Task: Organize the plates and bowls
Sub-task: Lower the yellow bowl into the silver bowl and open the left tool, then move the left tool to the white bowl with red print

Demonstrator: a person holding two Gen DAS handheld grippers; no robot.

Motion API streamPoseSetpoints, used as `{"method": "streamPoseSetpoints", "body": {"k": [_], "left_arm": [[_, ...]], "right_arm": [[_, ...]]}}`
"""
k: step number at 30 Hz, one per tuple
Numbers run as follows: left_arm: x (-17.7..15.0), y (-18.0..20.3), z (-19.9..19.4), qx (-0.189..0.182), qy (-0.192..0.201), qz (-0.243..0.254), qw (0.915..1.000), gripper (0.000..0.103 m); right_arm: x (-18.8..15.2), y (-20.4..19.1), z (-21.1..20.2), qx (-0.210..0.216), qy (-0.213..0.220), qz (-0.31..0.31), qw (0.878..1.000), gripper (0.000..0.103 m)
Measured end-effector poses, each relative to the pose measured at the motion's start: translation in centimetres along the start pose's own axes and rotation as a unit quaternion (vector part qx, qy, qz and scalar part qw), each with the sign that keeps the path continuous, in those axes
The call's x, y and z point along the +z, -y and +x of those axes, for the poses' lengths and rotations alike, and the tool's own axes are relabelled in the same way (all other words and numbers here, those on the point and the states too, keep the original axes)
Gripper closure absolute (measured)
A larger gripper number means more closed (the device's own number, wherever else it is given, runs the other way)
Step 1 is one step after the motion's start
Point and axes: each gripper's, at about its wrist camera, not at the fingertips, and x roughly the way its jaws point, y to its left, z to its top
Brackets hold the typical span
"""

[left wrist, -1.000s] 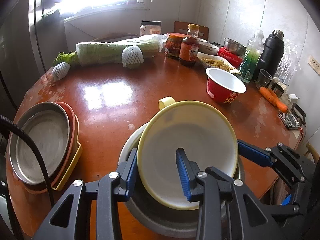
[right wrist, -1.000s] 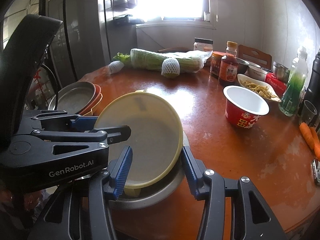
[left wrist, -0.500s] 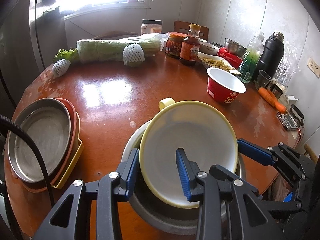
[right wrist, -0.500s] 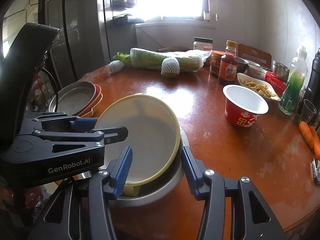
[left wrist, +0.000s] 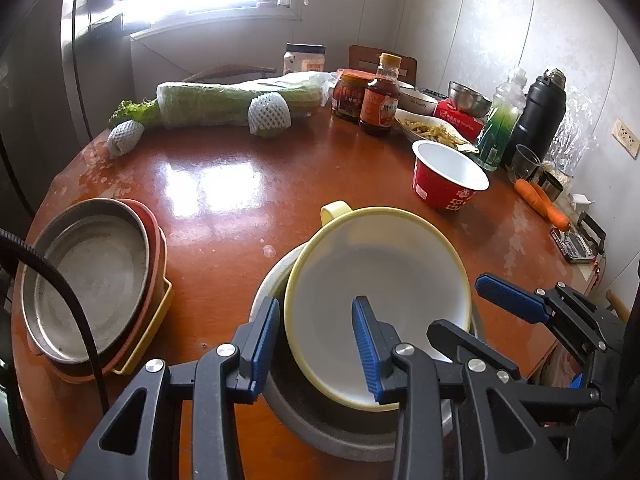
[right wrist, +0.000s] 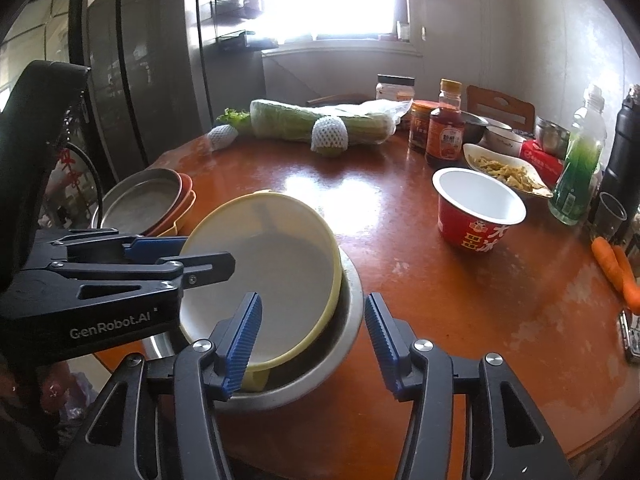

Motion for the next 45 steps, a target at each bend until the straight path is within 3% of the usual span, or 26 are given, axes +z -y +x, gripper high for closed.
{"method": "streamPoseSetpoints", "body": {"k": [4, 18, 33, 45], "left_arm": [[0.0, 0.0, -0.5, 0.003, 0.007, 0.001, 1.0, 0.056], [0.6, 0.7, -2.1, 0.009, 0.033, 0.007, 0.9994, 0.048], [2.6, 3.1, -3.3, 0.017, 0.056, 0.028, 0.9979, 0.041], [4.9, 6.9, -2.1, 0.01, 0.058, 0.054, 0.9968, 0.04]], "right_arm": [[0.0, 0.1, 0.0, 0.0, 0.001, 0.003, 1.0, 0.044], [0.1, 1.1, -0.9, -0.006, 0.012, 0.021, 1.0, 0.034], [0.7, 4.1, -2.9, -0.03, 0.044, 0.046, 0.997, 0.029], [1.3, 7.9, -4.9, -0.065, 0.066, 0.062, 0.994, 0.028]]}}
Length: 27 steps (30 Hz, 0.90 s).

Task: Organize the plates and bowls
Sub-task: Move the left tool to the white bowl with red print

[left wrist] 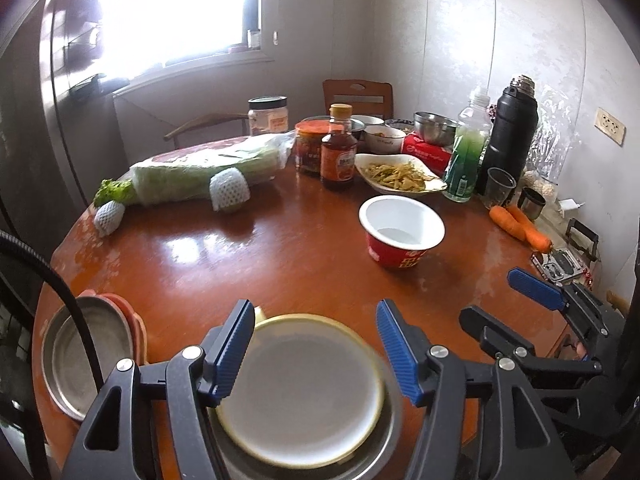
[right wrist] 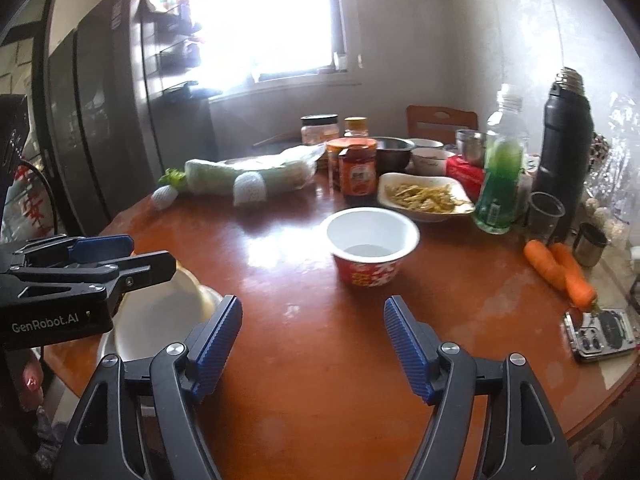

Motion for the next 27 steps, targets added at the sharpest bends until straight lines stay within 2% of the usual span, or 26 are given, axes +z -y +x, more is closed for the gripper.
{"method": "streamPoseSetpoints", "body": {"k": [11, 19, 27], "left_arm": [[4.1, 2.5, 3.4, -0.007, -0.018, 0.014, 0.9997, 0.04], [6.5, 3.2, 7.0, -0.02, -0.049, 0.009, 0.9986, 0.039], [8.0, 3.5, 10.6, -0.021, -0.084, -0.004, 0.9962, 0.039]], "right_arm": [[2.7, 4.4, 1.7, -0.03, -0.011, 0.028, 0.999, 0.025], [5.2, 7.1, 5.0, -0.044, -0.039, 0.036, 0.998, 0.025], [6.5, 8.9, 9.1, -0.04, -0.068, 0.03, 0.996, 0.025]]}}
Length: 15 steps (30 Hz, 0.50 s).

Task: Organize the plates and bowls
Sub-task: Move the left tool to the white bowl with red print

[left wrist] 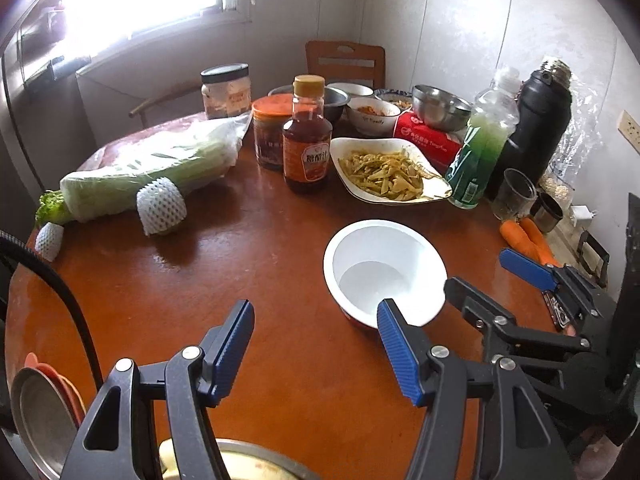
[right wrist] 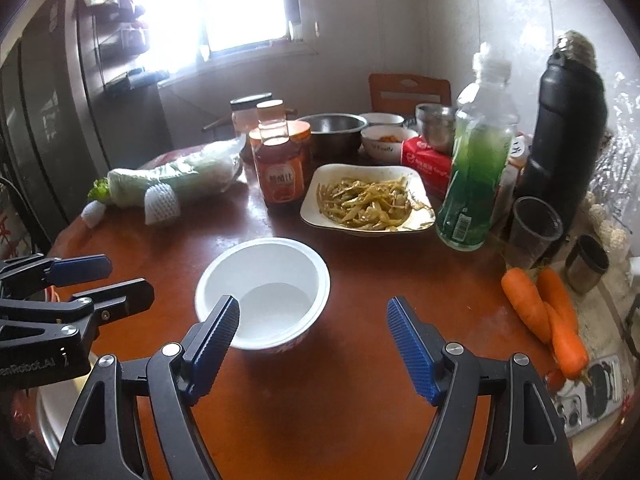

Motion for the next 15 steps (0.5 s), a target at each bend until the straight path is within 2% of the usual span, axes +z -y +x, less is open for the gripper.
{"method": "streamPoseSetpoints", "body": {"k": [8, 15], "left_arm": [[1.0, -0.2, 3.1, 0.0, -0.037, -0.009, 0.9993, 0.039], [1.4, -0.9, 4.6, 0.0, -0.056, -0.022, 0.9982, 0.039]], "right_arm": [[0.2, 0.8, 4.7, 0.011, -0.053, -0.009, 0.998, 0.025], [0.2, 0.1, 6.9, 0.041, -0.073, -0.026, 0.996, 0.025]]}}
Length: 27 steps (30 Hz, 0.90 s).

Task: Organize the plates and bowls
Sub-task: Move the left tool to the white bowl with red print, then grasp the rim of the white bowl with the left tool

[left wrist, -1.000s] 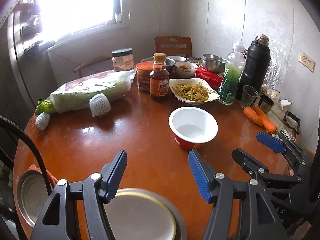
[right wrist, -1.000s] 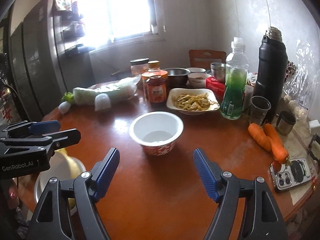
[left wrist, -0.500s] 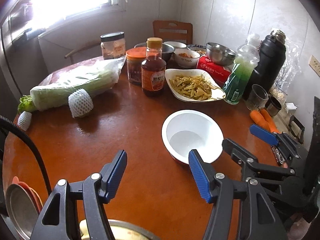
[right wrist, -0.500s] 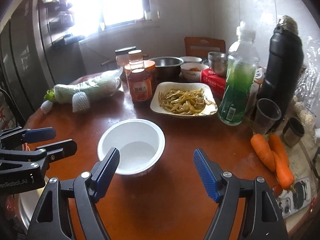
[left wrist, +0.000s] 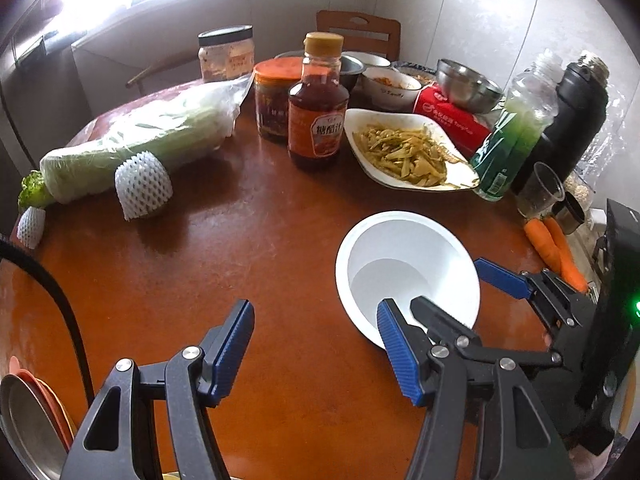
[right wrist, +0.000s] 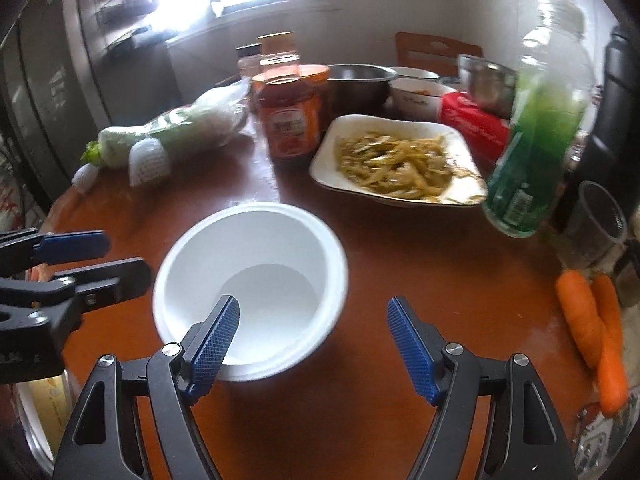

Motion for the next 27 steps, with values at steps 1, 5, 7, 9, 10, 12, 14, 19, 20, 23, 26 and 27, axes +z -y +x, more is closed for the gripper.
{"method": "streamPoseSetpoints", "body": {"k": [1, 5, 7, 9, 10, 12, 14, 19, 20, 23, 26, 27], "left_arm": [[0.0, -0.1, 0.3, -0.001, -0.005, -0.002, 1.0, 0.039], [0.1, -0.1, 0.7, -0.003, -0.011, -0.004, 0.9999, 0.04], [0.0, 0.0, 0.8, -0.005, -0.013, -0.002, 0.9999, 0.04], [0.0, 0.2, 0.9, -0.005, -0.016, 0.001, 0.9999, 0.04], [0.0, 0.2, 0.9, -0.008, -0.018, 0.002, 0.9998, 0.04], [0.0, 0.2, 1.0, -0.008, -0.021, 0.001, 0.9998, 0.042], [-0.2, 0.2, 1.0, -0.004, -0.026, 0.002, 0.9996, 0.043], [-0.7, -0.1, 1.5, -0.004, -0.045, 0.003, 0.999, 0.053], [-0.8, -0.1, 1.6, -0.004, -0.05, 0.005, 0.9987, 0.056], [-1.2, -0.2, 1.7, -0.019, -0.06, 0.006, 0.998, 0.064], [-1.4, -0.1, 1.3, -0.016, -0.057, 0.01, 0.9982, 0.067], [-1.5, -0.2, 1.2, -0.018, -0.058, 0.007, 0.9982, 0.067]], "right_arm": [[0.0, -0.2, 0.1, 0.008, 0.001, -0.002, 1.0, 0.026], [0.0, -1.2, 0.2, 0.029, 0.003, -0.014, 0.999, 0.036], [-0.1, -1.2, 0.0, 0.036, 0.003, -0.01, 0.999, 0.041], [-0.3, -1.3, -0.1, 0.042, 0.003, -0.007, 0.999, 0.043], [-0.4, -1.4, -0.2, 0.045, 0.004, -0.006, 0.999, 0.044], [-0.5, -1.6, -0.3, 0.05, 0.003, -0.007, 0.999, 0.045], [-0.7, -1.9, -0.4, 0.053, 0.001, -0.011, 0.999, 0.045], [-1.1, -2.9, -0.7, 0.074, -0.003, -0.013, 0.997, 0.046], [-1.2, -3.2, -0.7, 0.078, -0.004, -0.014, 0.997, 0.046], [-1.4, -3.7, -0.8, 0.081, -0.009, -0.015, 0.997, 0.046], [-1.7, -4.1, -0.9, 0.081, -0.009, -0.016, 0.997, 0.046], [-1.8, -4.2, -1.0, 0.08, -0.009, -0.015, 0.997, 0.046]]}}
